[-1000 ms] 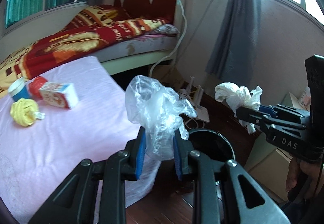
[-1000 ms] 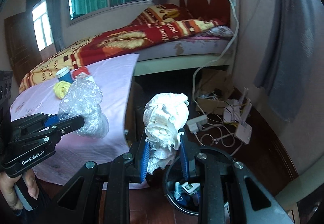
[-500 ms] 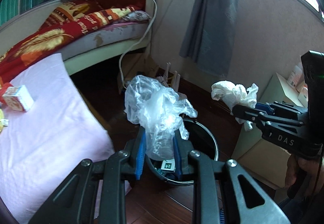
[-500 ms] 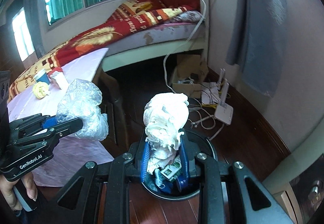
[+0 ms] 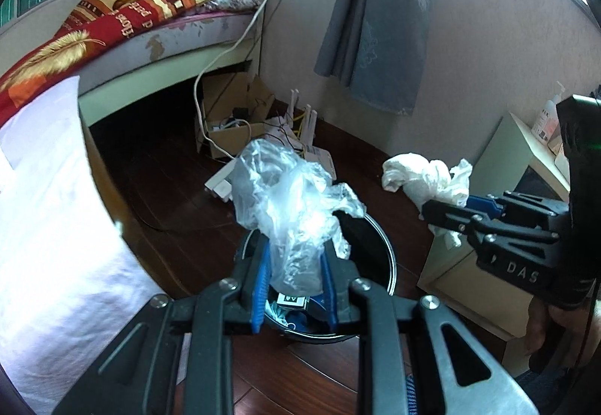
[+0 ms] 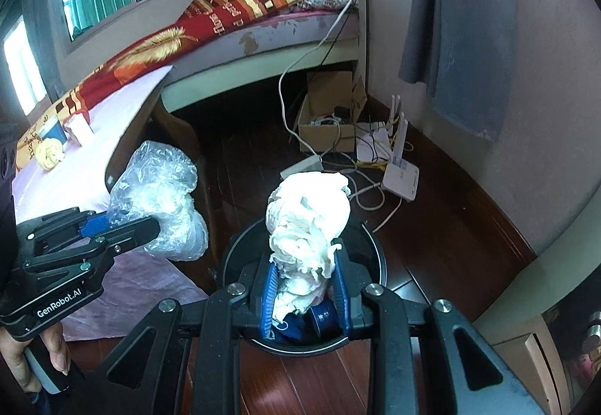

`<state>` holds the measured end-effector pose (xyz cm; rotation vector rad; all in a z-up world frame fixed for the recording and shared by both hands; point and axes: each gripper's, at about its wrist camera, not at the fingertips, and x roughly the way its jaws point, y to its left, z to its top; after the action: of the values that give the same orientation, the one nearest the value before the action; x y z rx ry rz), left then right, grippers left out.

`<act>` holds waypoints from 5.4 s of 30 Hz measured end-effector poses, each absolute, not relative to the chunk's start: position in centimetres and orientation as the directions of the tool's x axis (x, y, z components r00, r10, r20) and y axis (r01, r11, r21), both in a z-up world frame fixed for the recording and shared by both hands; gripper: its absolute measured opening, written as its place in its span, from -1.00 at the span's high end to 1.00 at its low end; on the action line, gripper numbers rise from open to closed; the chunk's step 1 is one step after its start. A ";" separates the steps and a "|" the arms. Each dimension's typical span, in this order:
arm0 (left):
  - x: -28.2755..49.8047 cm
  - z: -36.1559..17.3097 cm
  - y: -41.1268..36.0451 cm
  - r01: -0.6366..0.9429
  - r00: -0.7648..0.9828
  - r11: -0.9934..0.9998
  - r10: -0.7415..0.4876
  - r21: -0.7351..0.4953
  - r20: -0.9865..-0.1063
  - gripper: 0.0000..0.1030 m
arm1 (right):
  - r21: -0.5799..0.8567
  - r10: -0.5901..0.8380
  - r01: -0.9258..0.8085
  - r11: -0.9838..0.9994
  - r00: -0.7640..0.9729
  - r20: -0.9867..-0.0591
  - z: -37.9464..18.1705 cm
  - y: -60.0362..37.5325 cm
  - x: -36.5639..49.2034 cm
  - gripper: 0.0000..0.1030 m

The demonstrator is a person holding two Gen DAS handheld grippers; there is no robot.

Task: Collect trash
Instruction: 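Open both tools to drop the bag and tissue into the bin, then move both tools back toward the yellow cloth and juice box on the bed, then grasp the yellow cloth with the left tool while the right tool grasps the juice box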

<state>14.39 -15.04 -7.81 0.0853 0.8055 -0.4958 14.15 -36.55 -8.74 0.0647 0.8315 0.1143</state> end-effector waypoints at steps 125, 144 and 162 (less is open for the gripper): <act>13.2 -3.1 18.6 -0.249 0.763 0.966 0.154 -0.064 -0.628 -0.58 | 0.005 0.437 -0.581 0.814 0.607 -0.664 -1.4 -0.2 25.4 -1.00; 23.1 -4.8 21.3 -0.270 0.732 0.957 0.130 -0.109 -0.669 -0.58 | 0.048 0.455 -0.618 0.785 0.521 -0.722 -4.5 5.3 33.9 0.17; 20.5 -4.4 19.1 -0.136 0.751 0.984 0.025 -0.117 -0.660 0.41 | 0.053 0.468 -0.625 0.779 0.522 -0.714 -4.2 4.0 31.1 0.31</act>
<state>20.47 19.12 -4.44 -0.1619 0.7164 0.0886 31.07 4.03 -4.16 -0.2212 0.7825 0.6610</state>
